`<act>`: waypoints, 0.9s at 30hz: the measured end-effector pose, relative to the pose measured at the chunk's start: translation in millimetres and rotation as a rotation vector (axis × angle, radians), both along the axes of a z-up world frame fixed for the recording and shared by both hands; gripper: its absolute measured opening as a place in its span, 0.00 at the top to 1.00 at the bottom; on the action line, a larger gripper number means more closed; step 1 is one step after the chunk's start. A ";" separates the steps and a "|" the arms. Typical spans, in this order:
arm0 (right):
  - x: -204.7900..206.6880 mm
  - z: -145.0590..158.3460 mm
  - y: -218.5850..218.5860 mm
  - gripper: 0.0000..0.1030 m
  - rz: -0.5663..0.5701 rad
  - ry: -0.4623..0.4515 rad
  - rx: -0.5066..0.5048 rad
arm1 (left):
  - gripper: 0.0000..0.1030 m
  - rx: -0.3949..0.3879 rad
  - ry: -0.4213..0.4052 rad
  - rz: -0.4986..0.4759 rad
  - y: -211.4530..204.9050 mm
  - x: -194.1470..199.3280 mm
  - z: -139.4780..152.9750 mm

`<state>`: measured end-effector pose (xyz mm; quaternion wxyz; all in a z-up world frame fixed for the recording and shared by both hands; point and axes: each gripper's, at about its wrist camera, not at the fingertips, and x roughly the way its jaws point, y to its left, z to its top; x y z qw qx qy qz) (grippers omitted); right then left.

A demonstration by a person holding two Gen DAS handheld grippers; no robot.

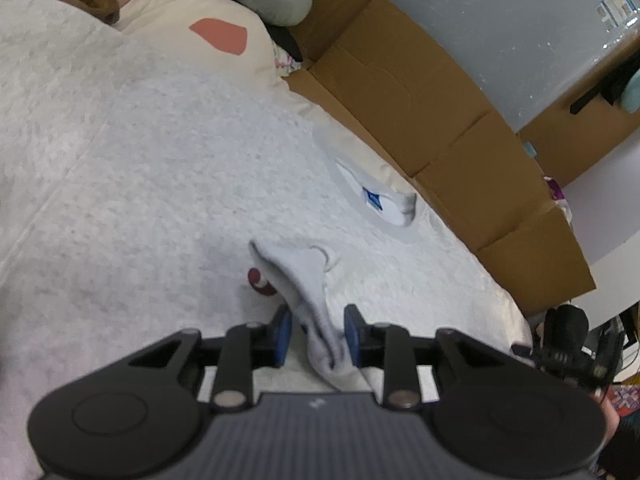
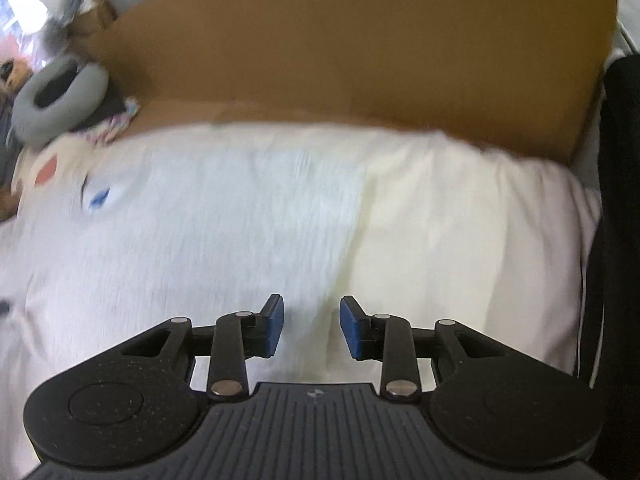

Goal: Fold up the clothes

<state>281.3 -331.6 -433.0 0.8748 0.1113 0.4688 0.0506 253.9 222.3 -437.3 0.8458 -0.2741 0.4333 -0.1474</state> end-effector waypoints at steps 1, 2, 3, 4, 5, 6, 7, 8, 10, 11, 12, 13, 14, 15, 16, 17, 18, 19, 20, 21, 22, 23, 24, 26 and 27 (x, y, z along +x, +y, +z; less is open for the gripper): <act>-6.7 -1.5 1.6 0.63 0.006 0.011 0.006 | 0.72 -0.002 0.002 -0.001 -1.6 -0.4 0.1; -13.0 -2.8 4.0 0.63 0.012 0.021 0.013 | 0.72 -0.001 0.003 -0.004 -4.2 0.5 -0.4; -18.4 -2.8 4.7 0.63 0.022 0.027 0.023 | 0.72 0.001 0.004 -0.006 -6.8 1.5 -1.0; -23.8 -2.8 5.5 0.63 0.031 0.033 0.032 | 0.72 -0.001 0.005 -0.005 -7.5 0.2 -0.3; -29.2 -2.8 6.2 0.63 0.041 0.039 0.042 | 0.72 -0.003 0.006 -0.004 -8.0 -1.4 0.7; -34.6 -2.8 7.0 0.63 0.051 0.045 0.051 | 0.72 -0.006 0.007 -0.004 -8.4 -3.0 1.6; -40.1 -2.3 7.9 0.63 0.061 0.047 0.058 | 0.72 -0.008 0.008 -0.001 -8.5 -4.9 3.0; -45.7 -1.8 8.8 0.63 0.071 0.049 0.066 | 0.72 -0.010 0.008 0.001 -8.5 -6.9 4.4; -52.8 -1.2 10.2 0.63 0.082 0.048 0.080 | 0.72 -0.014 0.010 0.005 -8.8 -9.1 6.3; -56.3 -1.8 11.2 0.63 0.091 0.050 0.086 | 0.72 -0.014 0.012 0.007 -9.2 -9.9 6.8; -58.1 -3.4 12.9 0.63 0.097 0.057 0.082 | 0.72 -0.013 0.015 0.009 -9.6 -10.8 7.3; -59.9 -5.1 14.5 0.63 0.104 0.064 0.077 | 0.72 -0.013 0.017 0.011 -10.0 -11.7 7.9; -62.6 -6.6 12.4 0.66 0.087 0.071 0.091 | 0.72 -0.012 0.019 0.013 -9.4 -14.1 9.3; -65.3 -8.1 10.2 0.79 0.069 0.078 0.105 | 0.72 -0.012 0.020 0.016 -8.7 -16.8 10.8; -68.0 -9.6 7.9 0.83 0.051 0.085 0.118 | 0.72 -0.011 0.022 0.019 -8.6 -18.2 11.9; -70.7 -11.2 5.7 0.85 0.034 0.092 0.132 | 0.72 -0.007 0.023 0.020 -8.8 -19.4 13.5; -73.4 -12.7 3.5 0.86 0.016 0.099 0.146 | 0.72 -0.002 0.024 0.021 -9.0 -20.6 15.1; -76.1 -14.2 1.3 0.86 -0.001 0.106 0.159 | 0.72 0.006 0.025 0.021 -8.6 -22.2 17.3; -78.8 -15.8 -0.9 0.86 -0.019 0.112 0.173 | 0.72 0.015 0.028 0.021 -8.4 -23.2 20.0; -81.5 -17.3 -3.1 0.86 -0.037 0.119 0.187 | 0.72 0.023 0.030 0.022 -8.1 -24.4 22.7; -84.2 -18.8 -5.4 0.86 -0.054 0.126 0.200 | 0.72 0.032 0.030 0.024 -7.4 -26.3 26.4; -87.0 -20.4 -7.6 0.86 -0.072 0.133 0.214 | 0.72 0.042 0.030 0.026 -6.6 -28.3 30.2; -89.7 -21.0 -10.8 0.86 -0.094 0.137 0.227 | 0.72 0.050 0.029 0.028 -5.5 -30.6 34.4; -96.6 -21.9 -14.4 0.88 -0.130 0.141 0.252 | 0.72 0.068 0.027 0.030 -3.4 -35.6 43.5; -99.3 -21.2 -14.5 0.90 -0.135 0.140 0.259 | 0.72 0.080 0.026 0.030 -2.4 -38.4 48.3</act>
